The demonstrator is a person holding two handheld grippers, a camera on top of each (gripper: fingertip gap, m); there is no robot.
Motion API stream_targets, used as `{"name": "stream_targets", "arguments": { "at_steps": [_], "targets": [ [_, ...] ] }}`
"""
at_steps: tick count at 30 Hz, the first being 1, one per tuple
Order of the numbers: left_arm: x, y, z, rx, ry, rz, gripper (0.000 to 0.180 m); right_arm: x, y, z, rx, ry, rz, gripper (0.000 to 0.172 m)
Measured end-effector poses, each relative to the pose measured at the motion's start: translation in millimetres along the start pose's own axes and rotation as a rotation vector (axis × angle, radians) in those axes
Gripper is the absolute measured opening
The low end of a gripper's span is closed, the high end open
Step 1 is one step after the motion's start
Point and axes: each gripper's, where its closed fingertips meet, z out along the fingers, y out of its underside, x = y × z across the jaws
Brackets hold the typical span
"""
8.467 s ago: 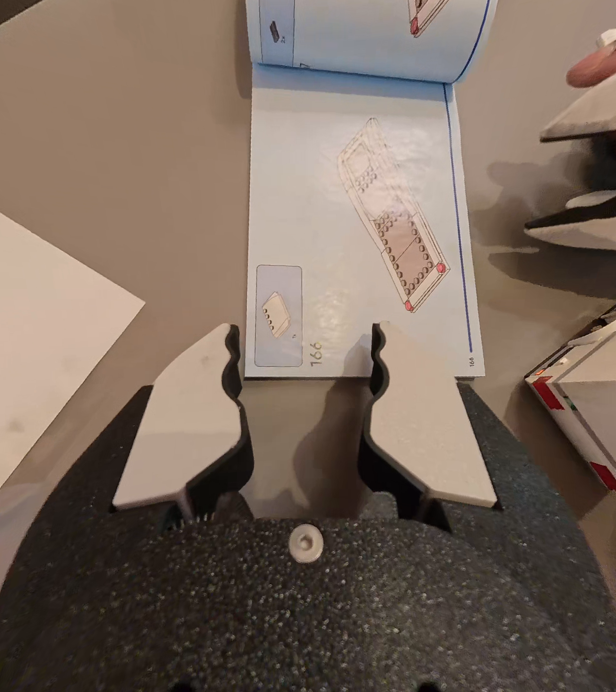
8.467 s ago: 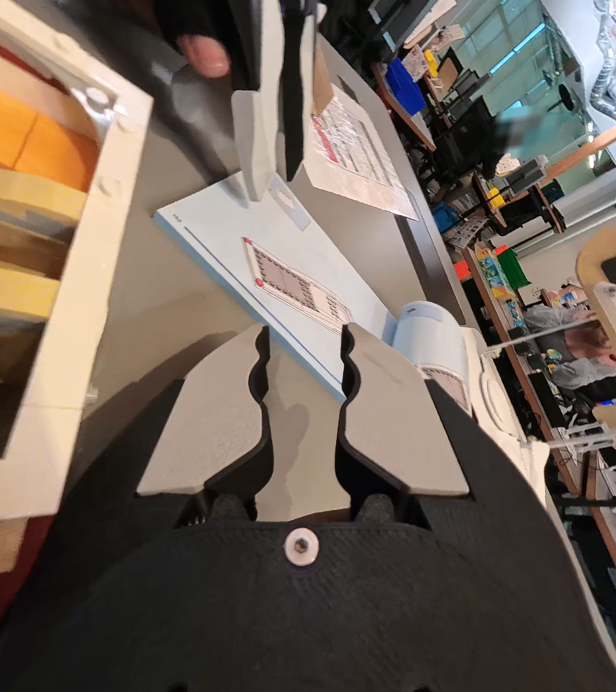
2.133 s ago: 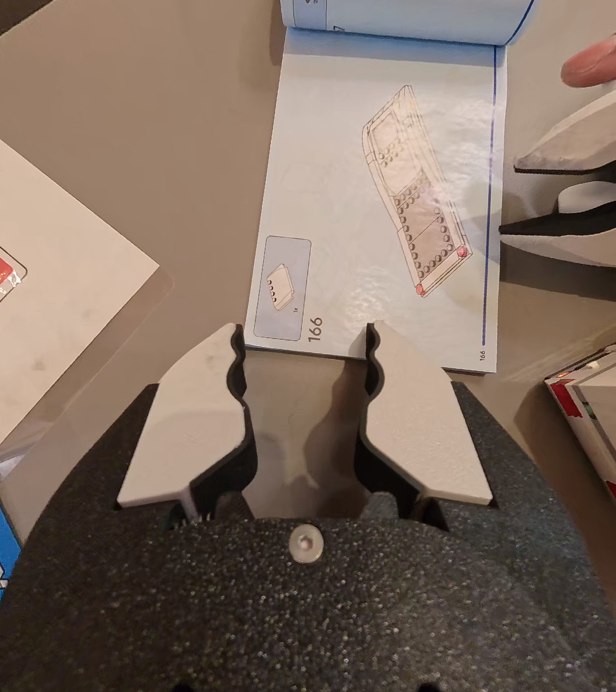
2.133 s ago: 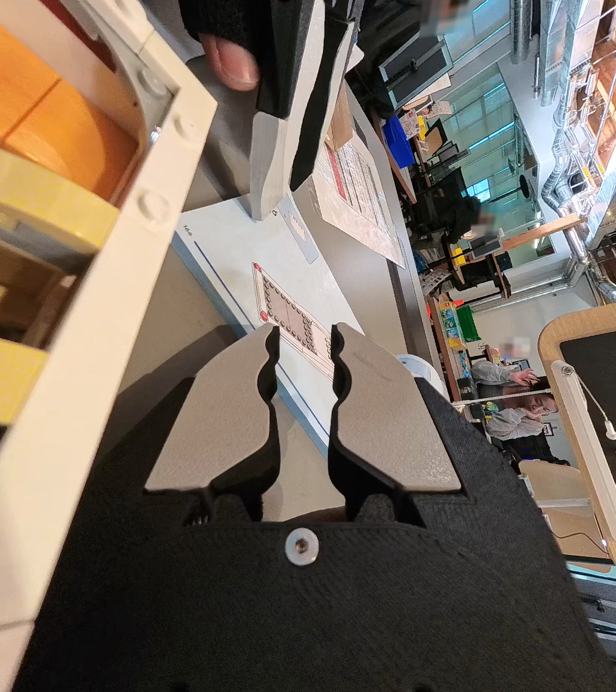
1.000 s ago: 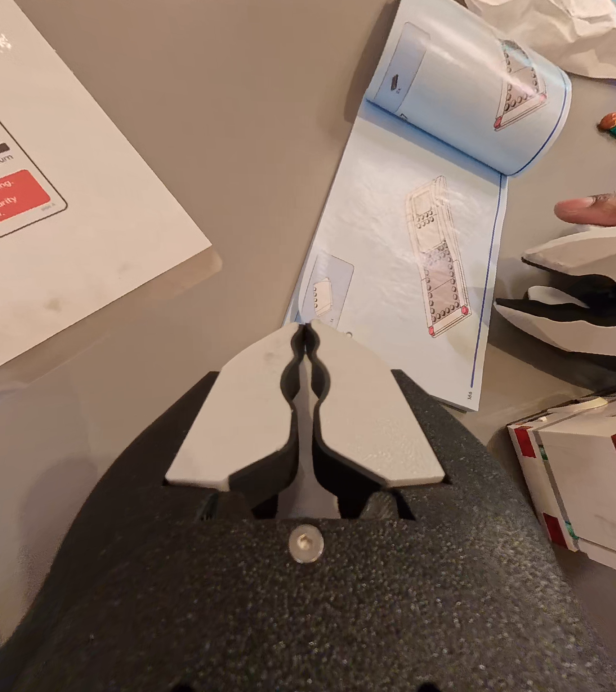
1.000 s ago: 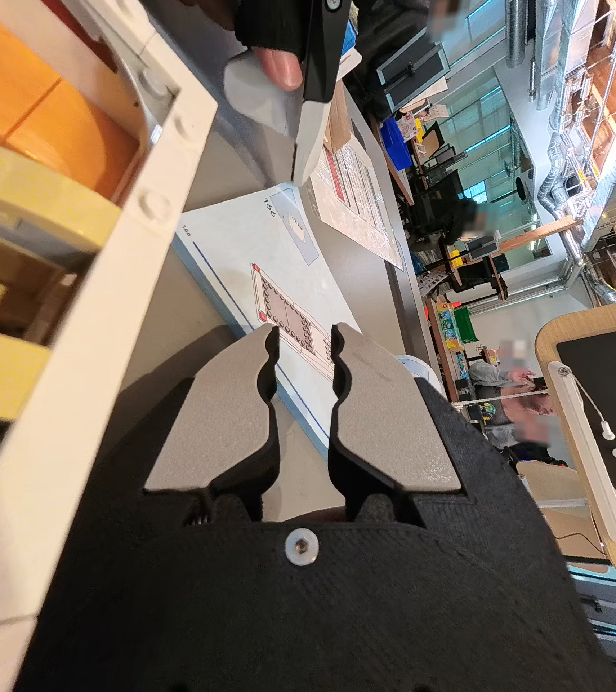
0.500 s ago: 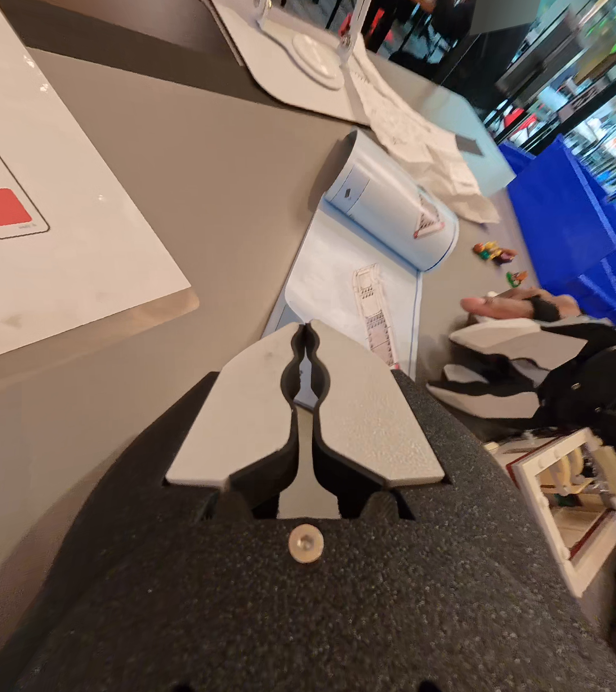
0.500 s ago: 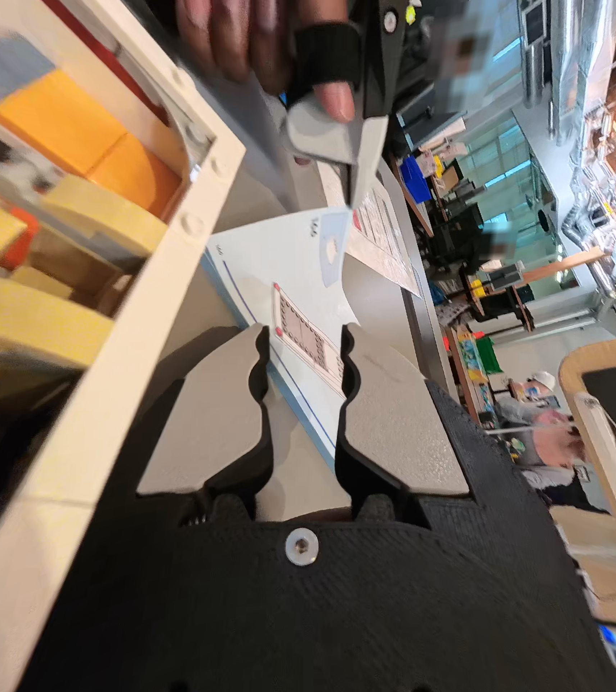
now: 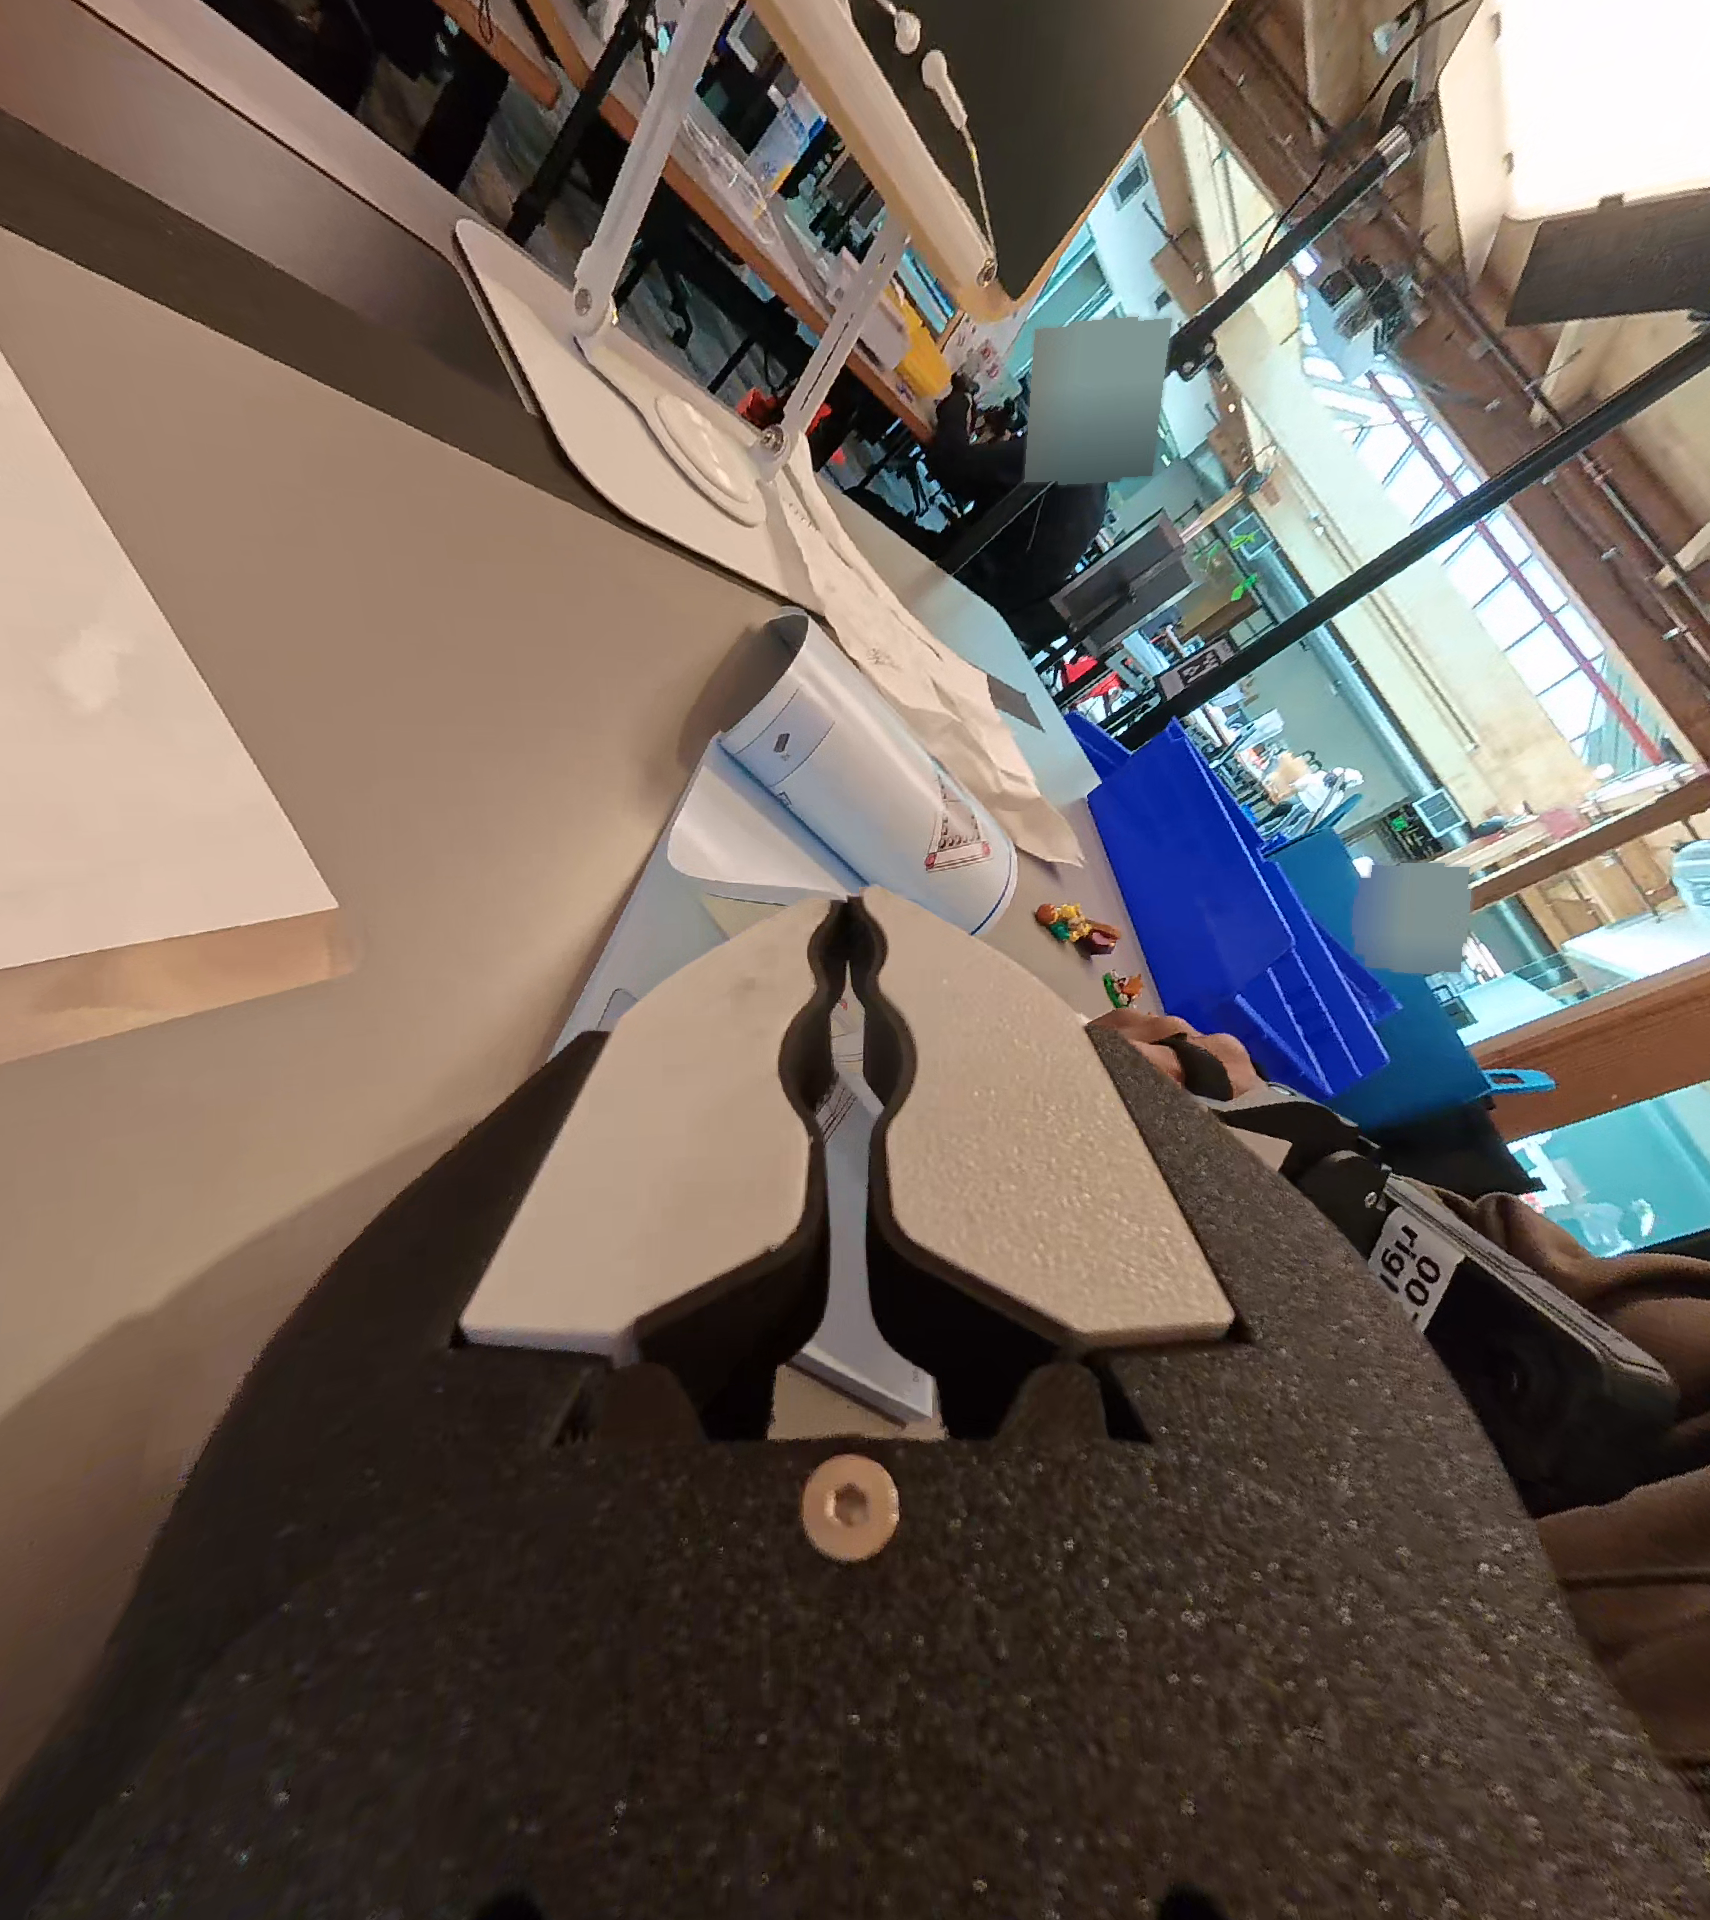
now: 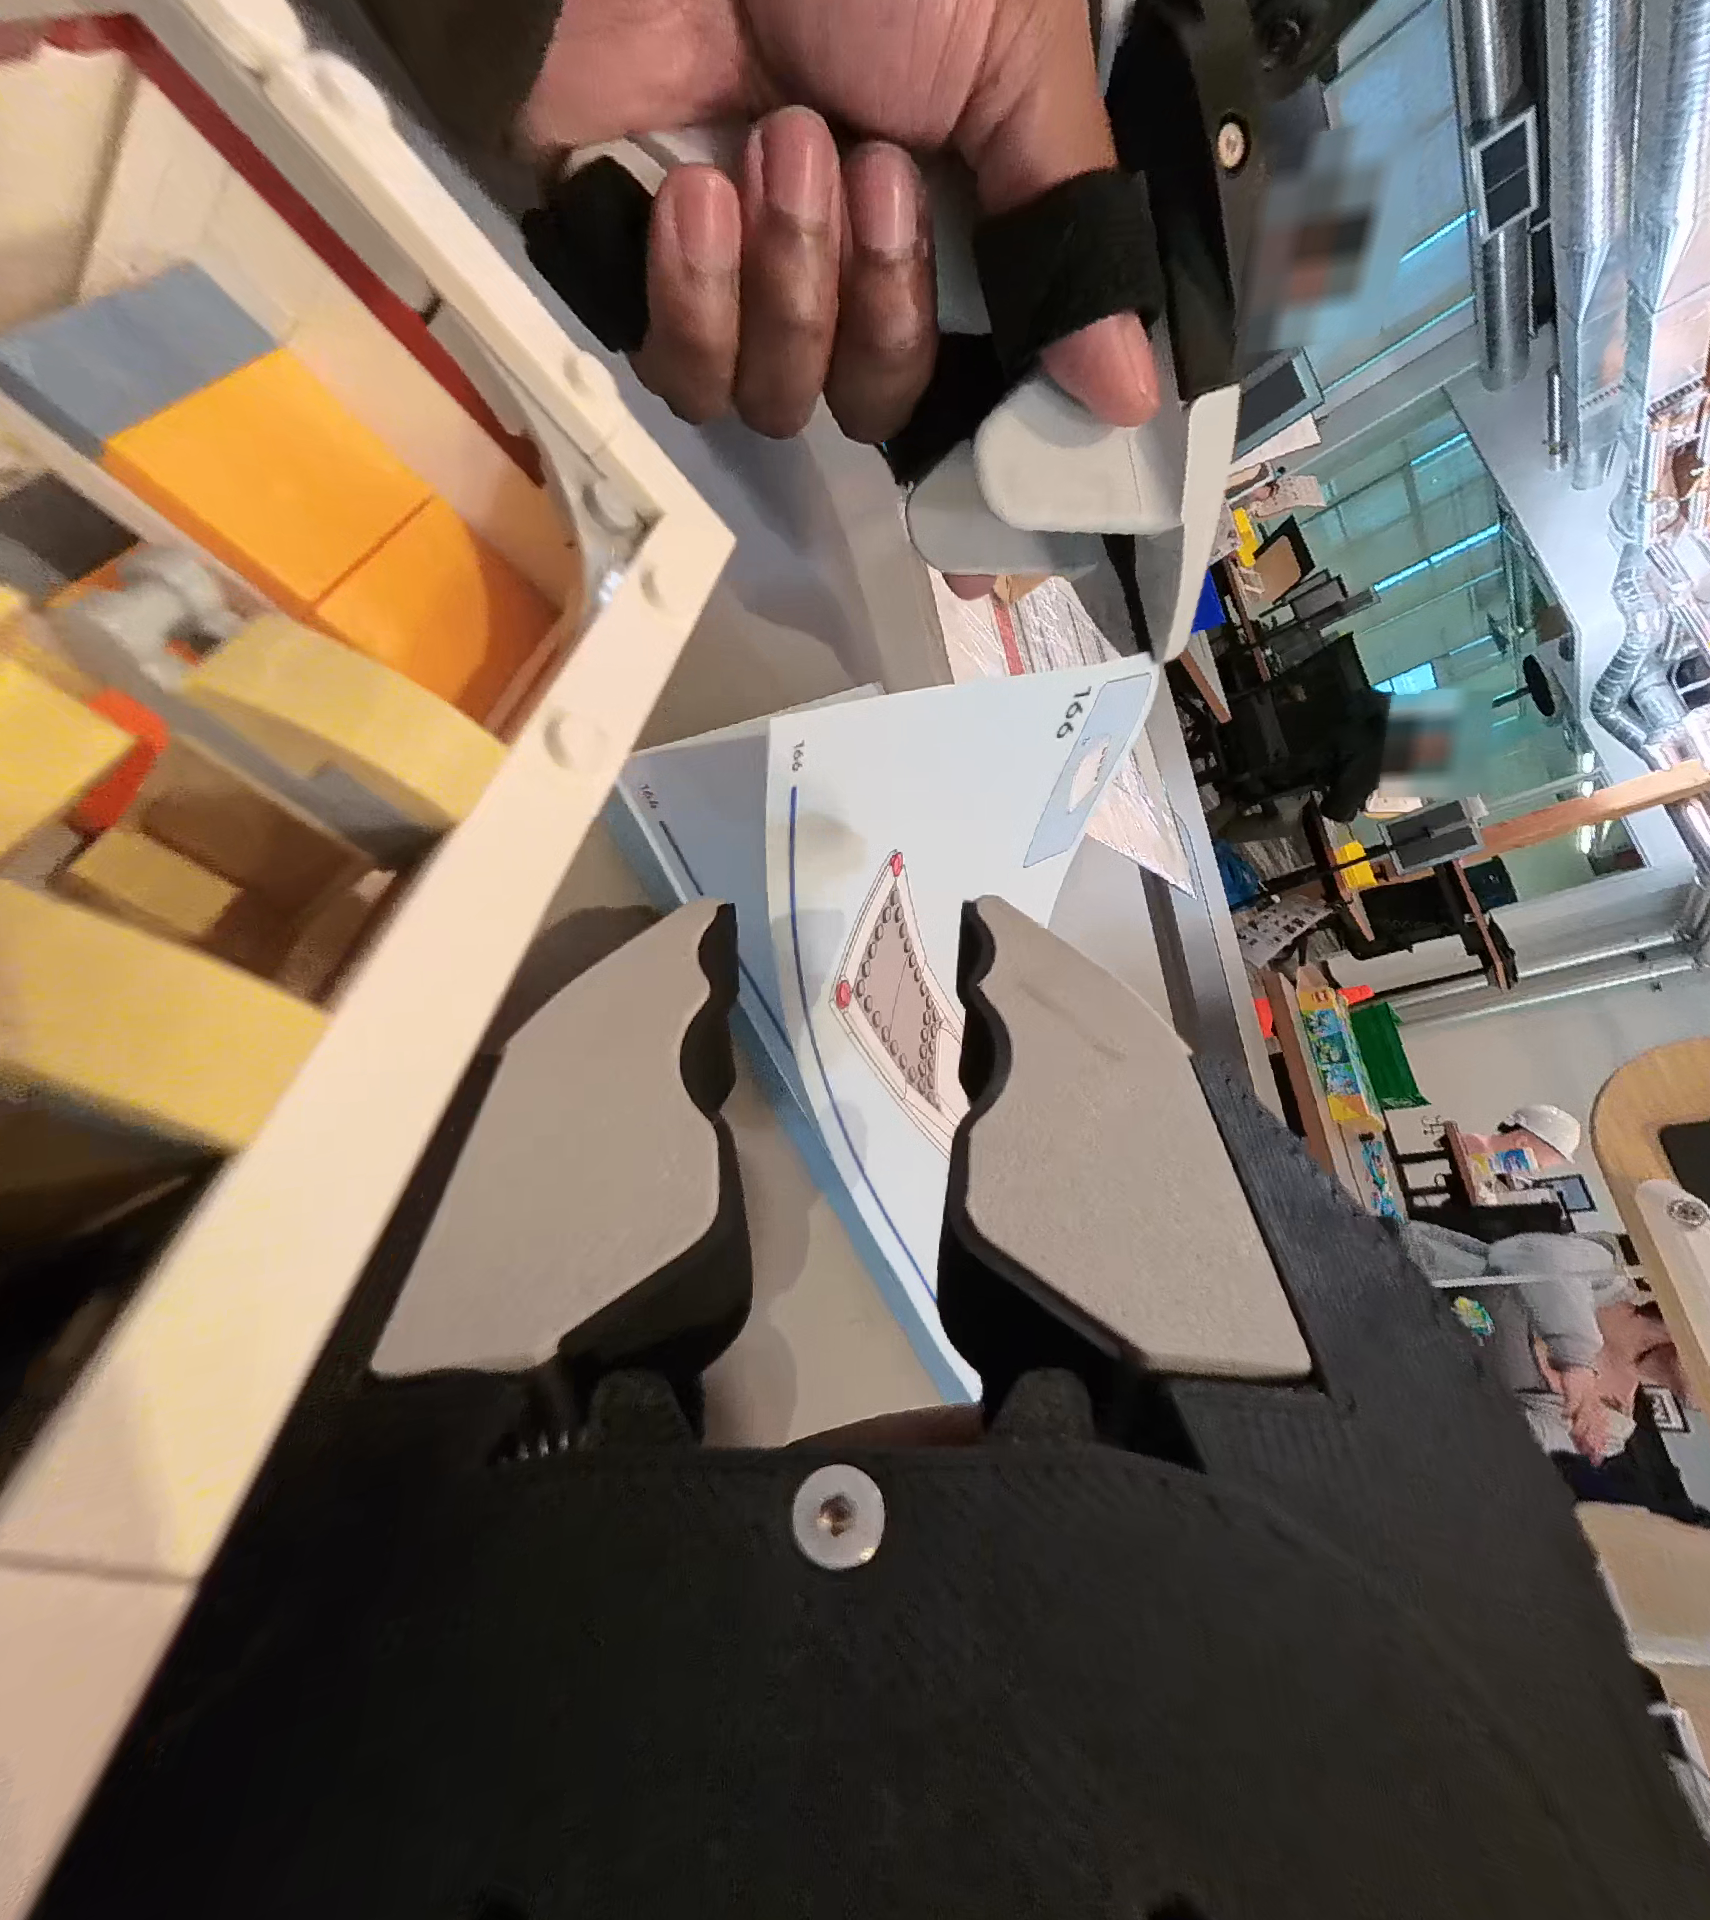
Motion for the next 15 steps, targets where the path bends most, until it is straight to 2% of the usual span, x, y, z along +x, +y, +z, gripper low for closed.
{"name": "stream_targets", "arguments": {
  "at_steps": [5,8,10,12,15],
  "targets": [
    [-0.8,-4.5,-1.8,0.035,0.01,-0.023,0.0,5.3,3.6,2.0,-0.024,0.021,0.024,0.031],
    [-2.6,-7.1,-3.5,0.051,0.014,-0.035,0.0,12.9,4.7,1.2,-0.024,0.047,0.066,0.018],
    [-2.8,-7.5,-3.9,0.055,0.022,-0.033,0.0,19.7,5.9,-0.4,-0.02,0.075,0.099,0.003],
    [-1.5,-6.6,-3.3,0.047,0.037,-0.026,0.0,27.6,11.4,-1.8,-0.037,0.105,0.135,0.0],
    [-1.2,-7.9,-2.1,0.046,0.032,0.006,0.018,40.9,20.1,-6.0,-0.052,0.134,0.228,0.0]
  ]
}}
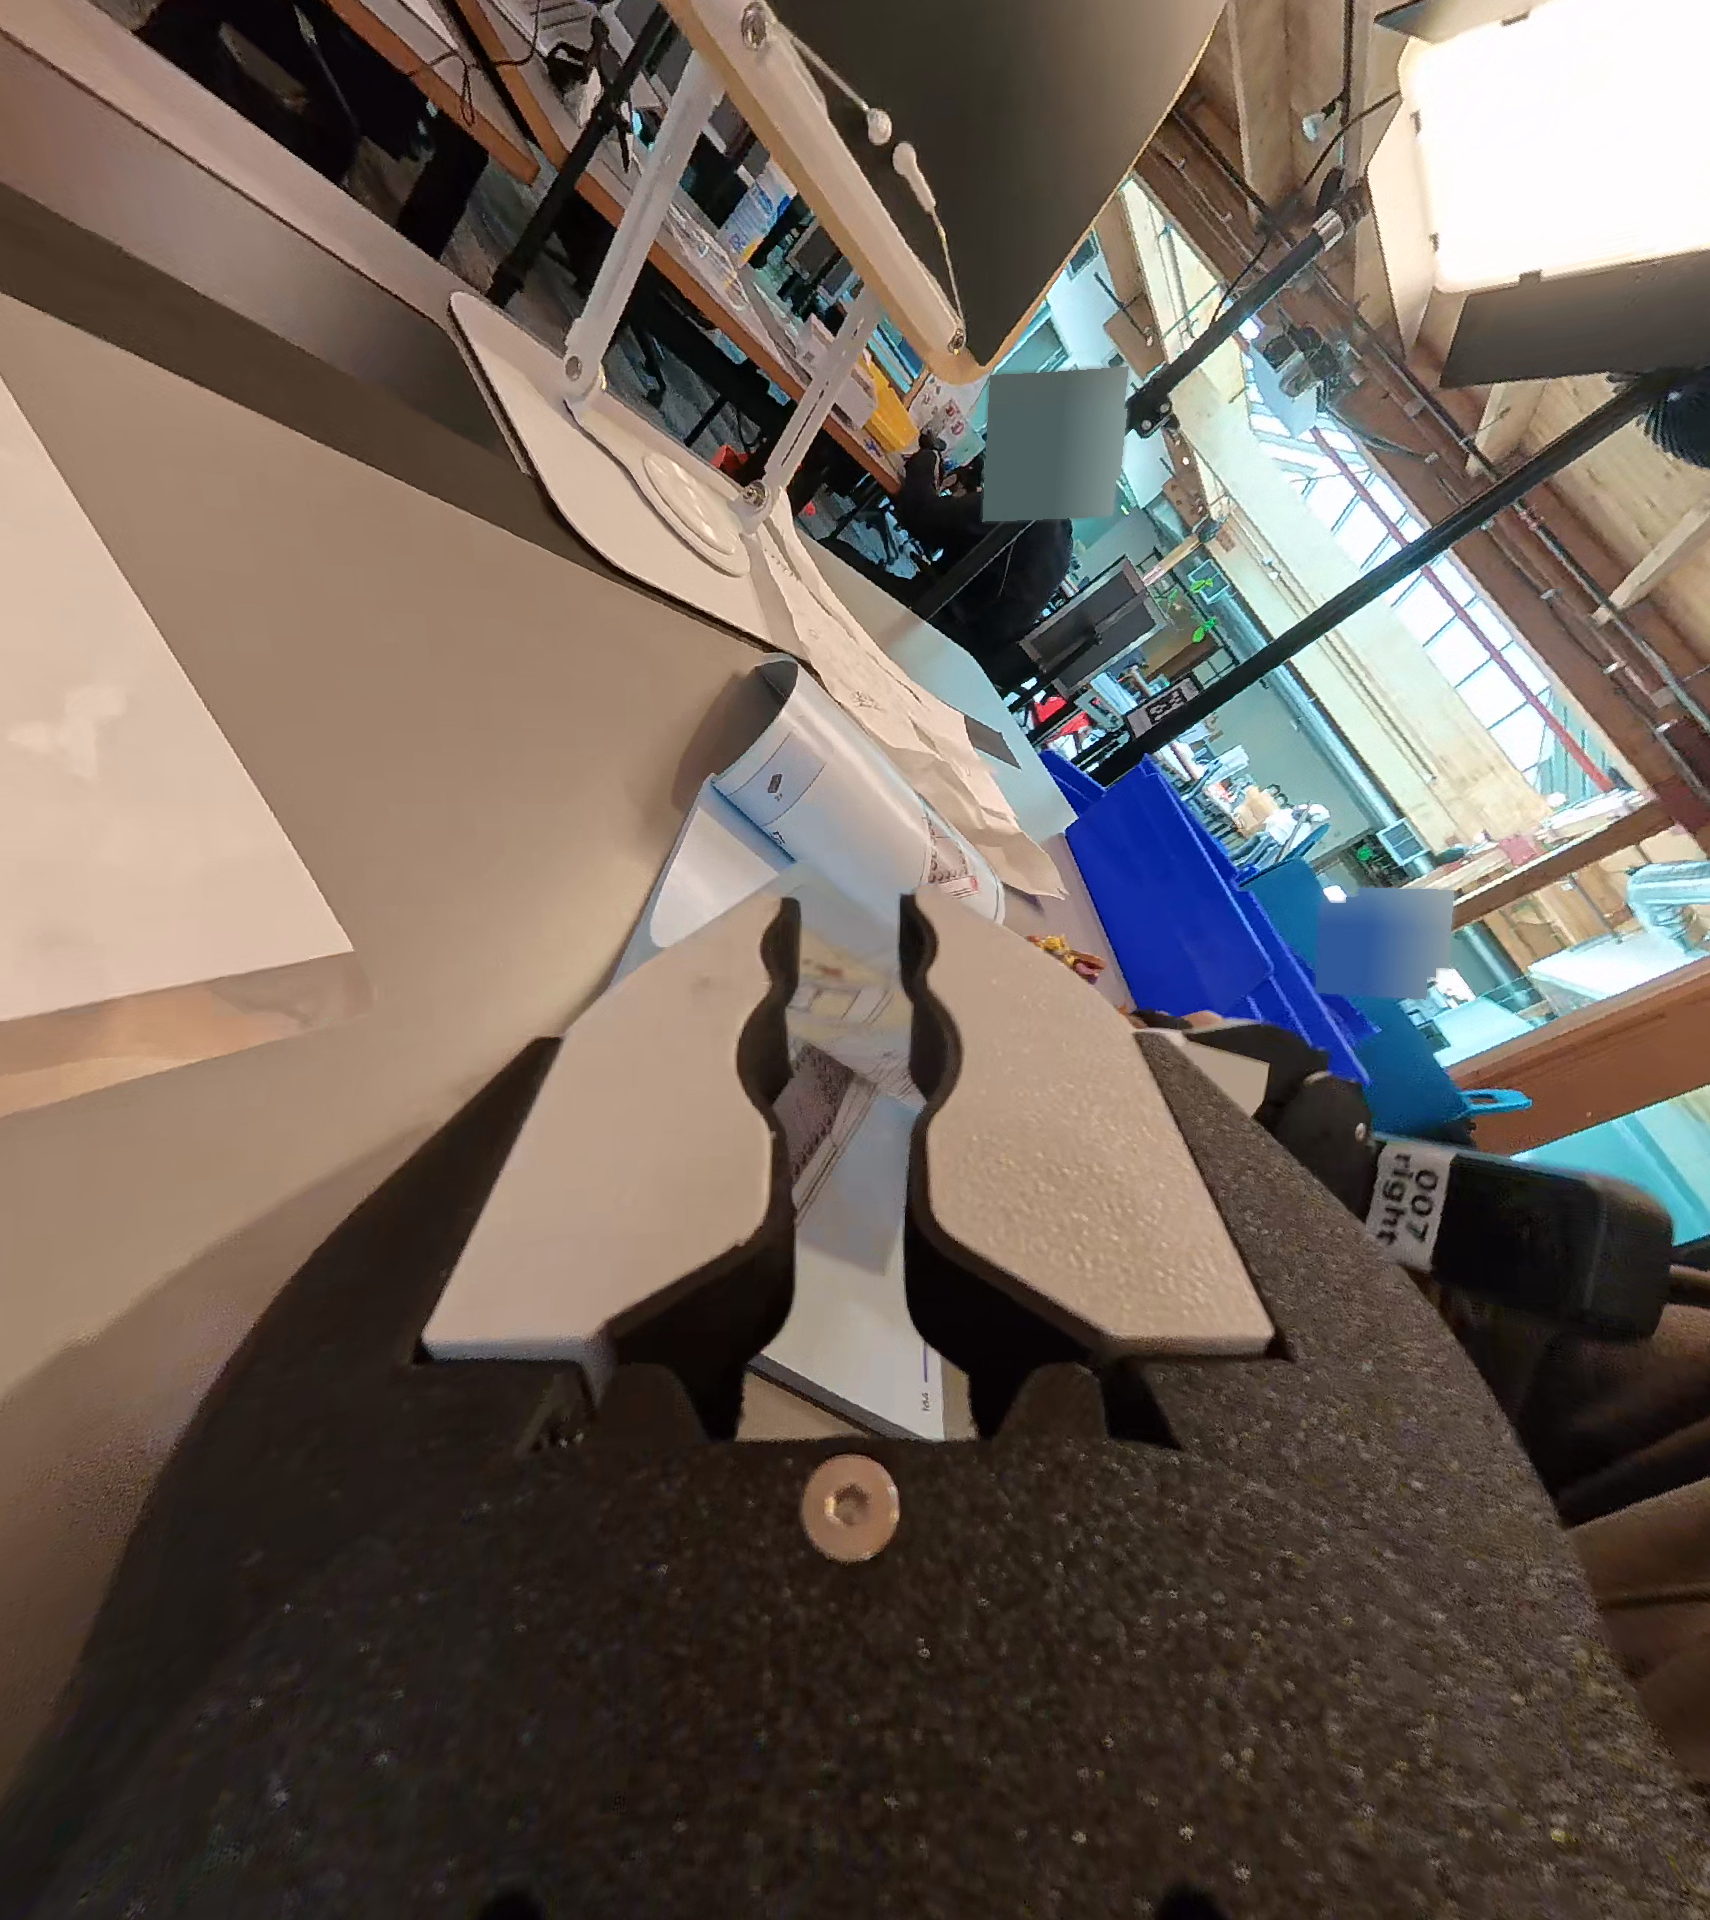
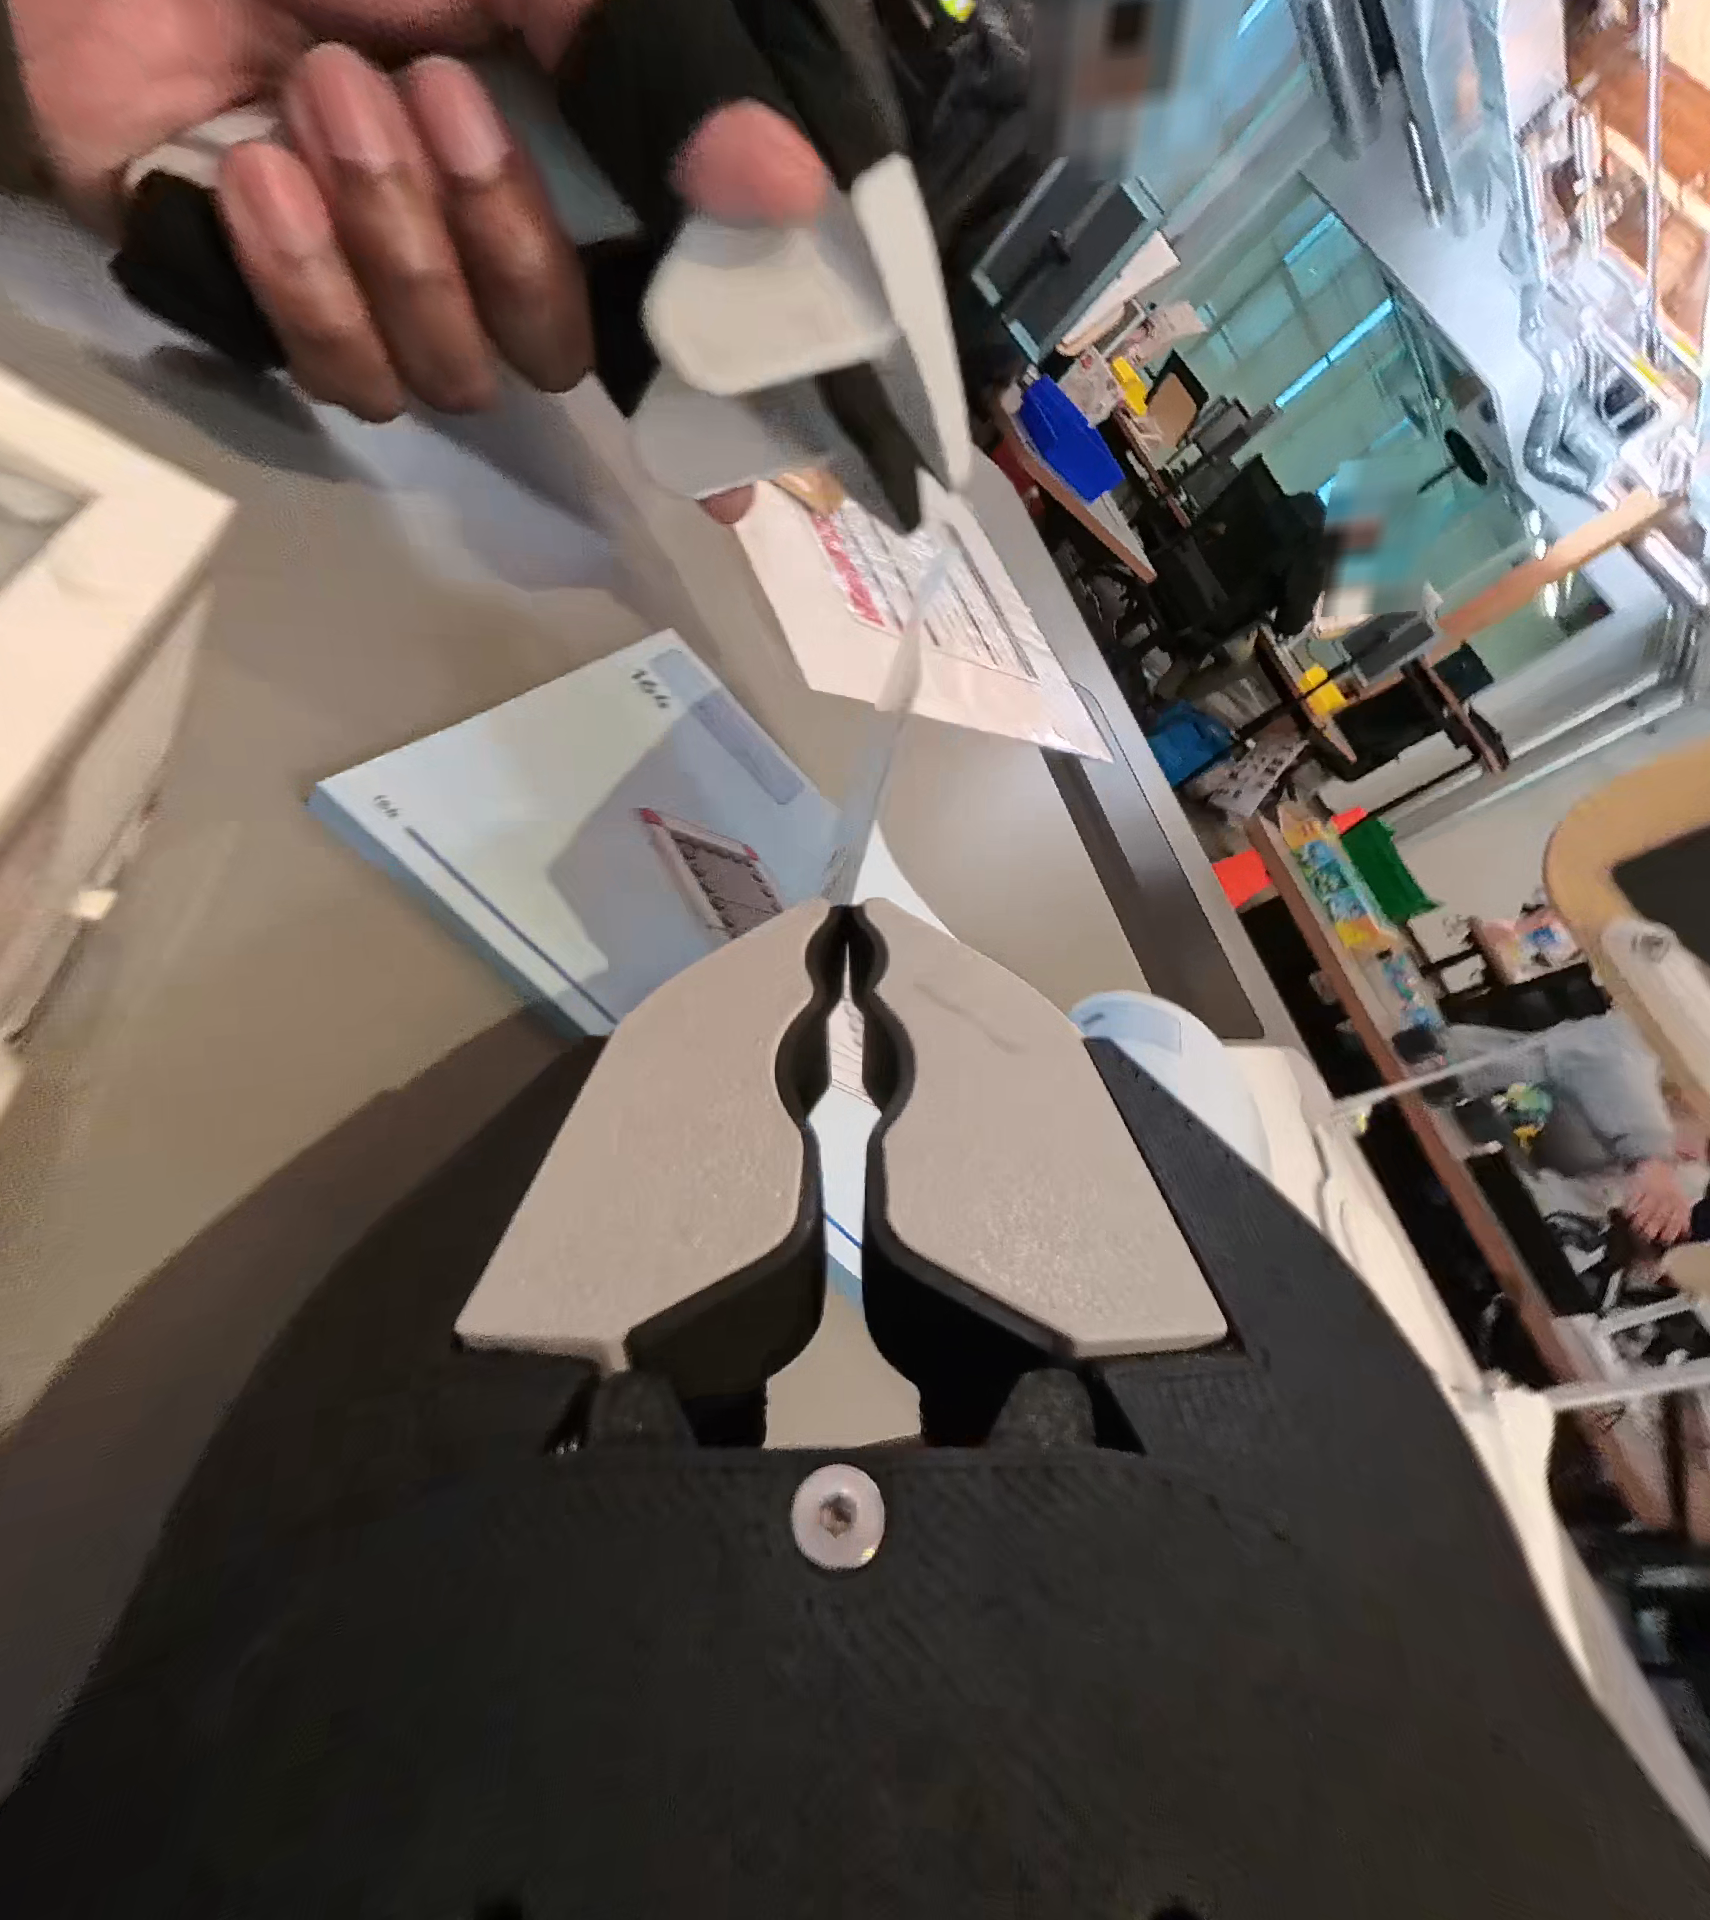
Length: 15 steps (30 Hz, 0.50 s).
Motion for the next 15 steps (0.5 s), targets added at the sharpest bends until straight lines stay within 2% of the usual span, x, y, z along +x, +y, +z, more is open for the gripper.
{"name": "stream_targets", "arguments": {
  "at_steps": [4,8,15],
  "targets": [
    [-1.3,-9.1,-2.4,0.032,-0.06,0.148,0.044,25.1,6.8,-6.3,-0.002,0.029,0.202,0.0],
    [-4.4,-11.4,-4.1,0.034,-0.113,0.267,0.046,50.7,13.3,-16.1,0.014,0.055,0.399,0.0],
    [-14.2,1.8,1.6,-0.04,-0.127,0.273,0.046,101.0,42.2,-37.4,0.042,0.104,0.781,0.0]
  ]
}}
